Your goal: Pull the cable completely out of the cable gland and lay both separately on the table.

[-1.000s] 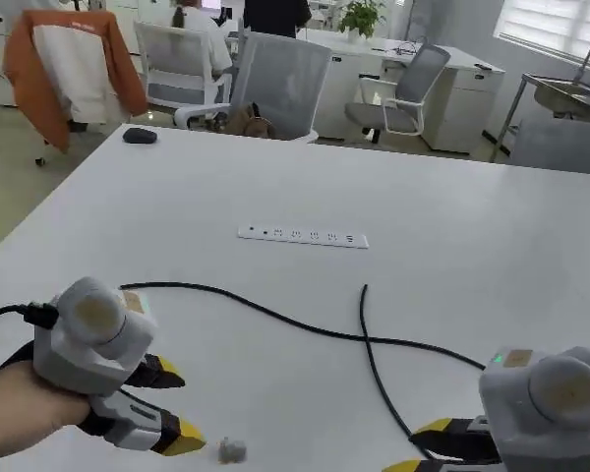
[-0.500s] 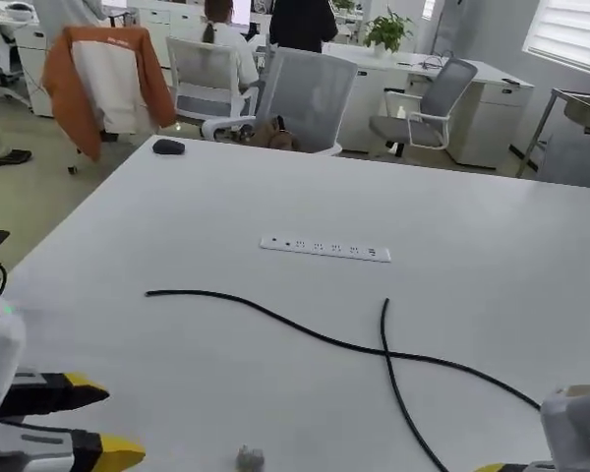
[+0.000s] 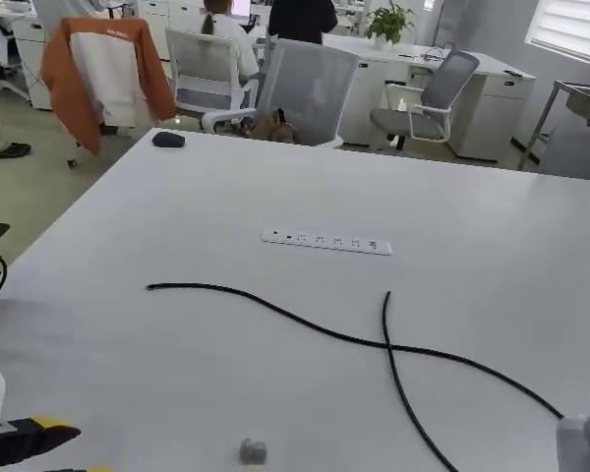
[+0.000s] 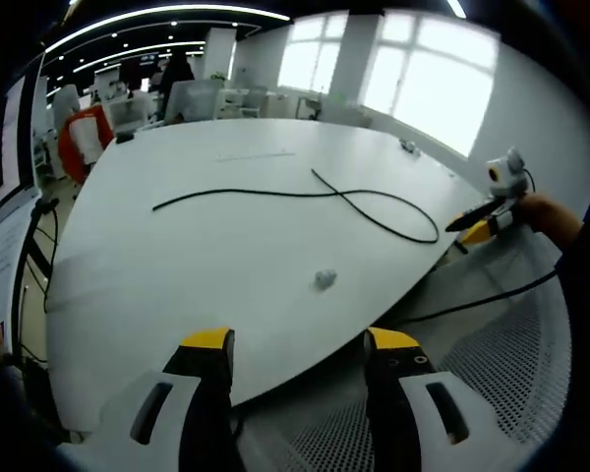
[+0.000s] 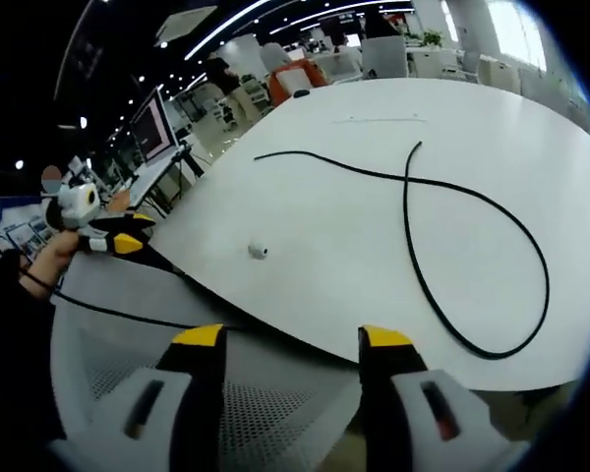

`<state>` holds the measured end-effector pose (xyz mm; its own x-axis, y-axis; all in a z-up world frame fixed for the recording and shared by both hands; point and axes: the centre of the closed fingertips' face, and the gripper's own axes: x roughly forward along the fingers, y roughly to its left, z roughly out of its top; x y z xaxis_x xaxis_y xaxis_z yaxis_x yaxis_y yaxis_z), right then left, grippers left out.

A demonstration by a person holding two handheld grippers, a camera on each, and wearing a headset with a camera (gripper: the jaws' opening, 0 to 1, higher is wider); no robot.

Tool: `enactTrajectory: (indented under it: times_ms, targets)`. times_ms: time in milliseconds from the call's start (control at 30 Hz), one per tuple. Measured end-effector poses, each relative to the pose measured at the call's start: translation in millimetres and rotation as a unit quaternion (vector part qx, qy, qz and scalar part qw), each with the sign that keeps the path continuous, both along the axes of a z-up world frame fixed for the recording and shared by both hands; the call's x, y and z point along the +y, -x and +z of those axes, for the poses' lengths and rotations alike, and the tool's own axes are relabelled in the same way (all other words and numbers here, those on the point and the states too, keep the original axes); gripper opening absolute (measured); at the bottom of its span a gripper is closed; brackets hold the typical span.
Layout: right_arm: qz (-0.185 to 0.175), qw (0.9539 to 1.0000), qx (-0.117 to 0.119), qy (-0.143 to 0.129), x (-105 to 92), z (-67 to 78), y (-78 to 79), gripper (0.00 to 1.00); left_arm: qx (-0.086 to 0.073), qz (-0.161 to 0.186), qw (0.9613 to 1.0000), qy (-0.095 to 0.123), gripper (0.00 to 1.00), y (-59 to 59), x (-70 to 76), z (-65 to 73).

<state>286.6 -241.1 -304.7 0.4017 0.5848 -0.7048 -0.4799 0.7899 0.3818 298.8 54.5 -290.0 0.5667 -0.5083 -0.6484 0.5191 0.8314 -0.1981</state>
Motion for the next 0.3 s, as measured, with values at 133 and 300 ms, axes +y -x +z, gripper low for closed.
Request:
enactTrajectory:
  times_ms: [133, 300]
  targets:
    - [0.017, 0.9997, -0.002, 0.017, 1.9, -1.8, 2.7, 0.56, -0.005, 0.003, 1.0, 0.003, 0.54, -1.4, 0.8, 2.5]
    - [0.02, 0.9997, -0.001, 0.016, 1.9, -2.2, 3.9, 0.55, -0.005, 0.0, 1.0, 0.002, 0.54, -0.2, 0.3, 2.5]
